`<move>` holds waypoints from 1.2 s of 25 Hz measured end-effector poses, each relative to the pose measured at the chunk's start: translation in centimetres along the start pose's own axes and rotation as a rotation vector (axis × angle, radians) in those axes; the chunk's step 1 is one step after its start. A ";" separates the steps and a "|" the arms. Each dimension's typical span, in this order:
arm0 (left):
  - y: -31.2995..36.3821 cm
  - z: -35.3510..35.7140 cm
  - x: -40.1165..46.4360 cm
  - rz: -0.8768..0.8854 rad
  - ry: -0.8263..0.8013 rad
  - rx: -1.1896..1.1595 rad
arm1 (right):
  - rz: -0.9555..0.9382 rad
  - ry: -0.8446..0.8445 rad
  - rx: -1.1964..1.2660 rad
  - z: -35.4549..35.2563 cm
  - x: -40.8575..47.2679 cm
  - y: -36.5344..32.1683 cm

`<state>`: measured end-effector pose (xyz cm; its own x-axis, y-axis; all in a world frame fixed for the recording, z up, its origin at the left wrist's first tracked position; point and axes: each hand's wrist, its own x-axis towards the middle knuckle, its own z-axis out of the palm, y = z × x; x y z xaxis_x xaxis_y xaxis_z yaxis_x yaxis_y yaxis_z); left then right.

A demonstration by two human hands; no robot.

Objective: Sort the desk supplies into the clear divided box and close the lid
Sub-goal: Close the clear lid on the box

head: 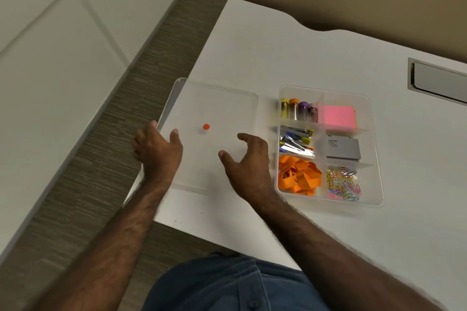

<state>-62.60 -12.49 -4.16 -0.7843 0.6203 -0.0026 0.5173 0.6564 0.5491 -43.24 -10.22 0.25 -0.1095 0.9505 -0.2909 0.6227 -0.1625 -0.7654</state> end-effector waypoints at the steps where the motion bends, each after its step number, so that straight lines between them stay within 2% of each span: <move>1: 0.0 -0.4 0.1 -0.030 0.027 -0.016 | -0.022 0.013 0.008 -0.2 -0.2 -0.2; 7: 2.2 -2.5 -0.8 -0.089 0.128 -0.164 | -0.136 0.106 0.089 -3.3 -0.2 -1.3; 14: 8.6 -2.3 -5.2 -0.036 0.038 -0.386 | -0.217 0.351 0.269 -11.7 1.2 0.8; 22: 15.8 4.0 -14.3 -0.009 -0.168 -0.430 | -0.093 0.523 0.231 -20.6 1.9 9.5; 30: 17.1 7.8 -18.6 0.003 -0.233 -0.338 | -0.004 0.498 0.213 -22.6 1.8 15.8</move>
<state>-36.47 -9.50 -1.26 -0.6646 0.7280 -0.1683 0.3474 0.5004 0.7930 -16.05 -5.08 0.63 0.3016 0.9532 -0.0199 0.4466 -0.1597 -0.8803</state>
